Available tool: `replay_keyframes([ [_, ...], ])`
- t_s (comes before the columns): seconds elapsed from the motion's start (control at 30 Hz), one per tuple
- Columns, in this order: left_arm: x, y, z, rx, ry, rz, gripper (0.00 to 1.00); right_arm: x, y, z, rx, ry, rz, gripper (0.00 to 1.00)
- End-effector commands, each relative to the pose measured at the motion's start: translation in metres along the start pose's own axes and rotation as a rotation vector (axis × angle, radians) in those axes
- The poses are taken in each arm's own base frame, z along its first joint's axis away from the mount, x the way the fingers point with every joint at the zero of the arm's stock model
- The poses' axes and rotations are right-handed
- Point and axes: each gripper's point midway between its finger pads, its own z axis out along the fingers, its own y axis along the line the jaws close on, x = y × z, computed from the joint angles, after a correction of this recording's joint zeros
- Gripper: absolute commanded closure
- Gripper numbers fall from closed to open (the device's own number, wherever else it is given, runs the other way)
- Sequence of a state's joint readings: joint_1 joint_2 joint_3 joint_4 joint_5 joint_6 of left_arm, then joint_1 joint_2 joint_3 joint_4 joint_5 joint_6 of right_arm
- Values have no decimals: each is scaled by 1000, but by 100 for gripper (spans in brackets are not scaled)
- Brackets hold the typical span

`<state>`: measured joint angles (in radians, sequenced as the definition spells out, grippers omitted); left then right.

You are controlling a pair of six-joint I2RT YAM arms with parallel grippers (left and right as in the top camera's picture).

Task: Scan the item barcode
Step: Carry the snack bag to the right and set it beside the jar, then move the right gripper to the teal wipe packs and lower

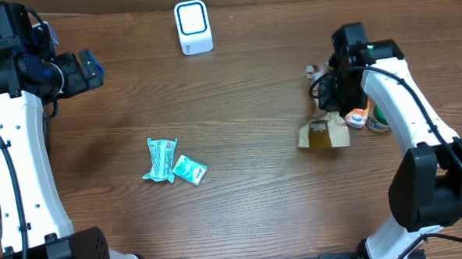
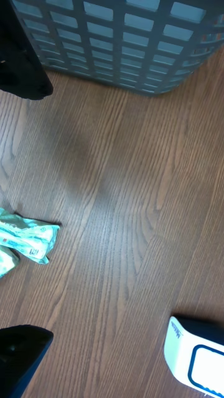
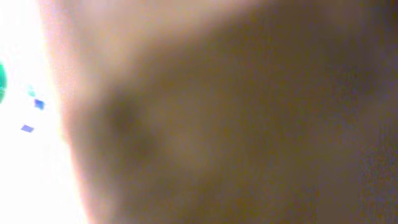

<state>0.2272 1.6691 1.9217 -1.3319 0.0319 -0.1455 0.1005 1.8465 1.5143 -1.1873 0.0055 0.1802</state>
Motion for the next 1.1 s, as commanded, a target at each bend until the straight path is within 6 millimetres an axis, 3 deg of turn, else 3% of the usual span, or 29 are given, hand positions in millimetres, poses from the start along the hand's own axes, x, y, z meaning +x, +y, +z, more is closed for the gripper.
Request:
replay_keyframes([
  [0.0, -6, 1, -8, -3, -30, 22, 1, -6, -33, 3, 108, -30, 77, 96],
  [0.23, -6, 1, -8, -3, -30, 22, 0, -13, -54, 2, 137, -49, 120, 95],
  [0.33, -6, 1, -8, -3, -30, 22, 1, -15, -57, 2, 136, -58, 129, 48],
  [0.4, -6, 1, -8, -3, -30, 22, 0, -16, -57, 2, 136, -61, 129, 27],
  [0.43, -6, 1, -8, -3, -30, 22, 0, -17, -56, 2, 135, -63, 129, 22],
  [0.6, -6, 1, -8, -3, -30, 22, 1, -19, -55, -6, 130, -67, 129, 20],
  [0.8, -6, 1, -8, -3, -30, 22, 1, -27, -36, -37, 48, -76, 112, 25],
  [0.9, -6, 1, -8, -3, -30, 22, 1, -27, -6, -53, -79, -69, 53, 30],
  [0.97, -6, 1, -8, -3, -30, 22, 1, -23, 42, -62, -297, -61, -92, 38],
  [1.07, -6, 1, -8, -3, -30, 22, 1, -13, 84, -64, -423, -42, -204, 42],
])
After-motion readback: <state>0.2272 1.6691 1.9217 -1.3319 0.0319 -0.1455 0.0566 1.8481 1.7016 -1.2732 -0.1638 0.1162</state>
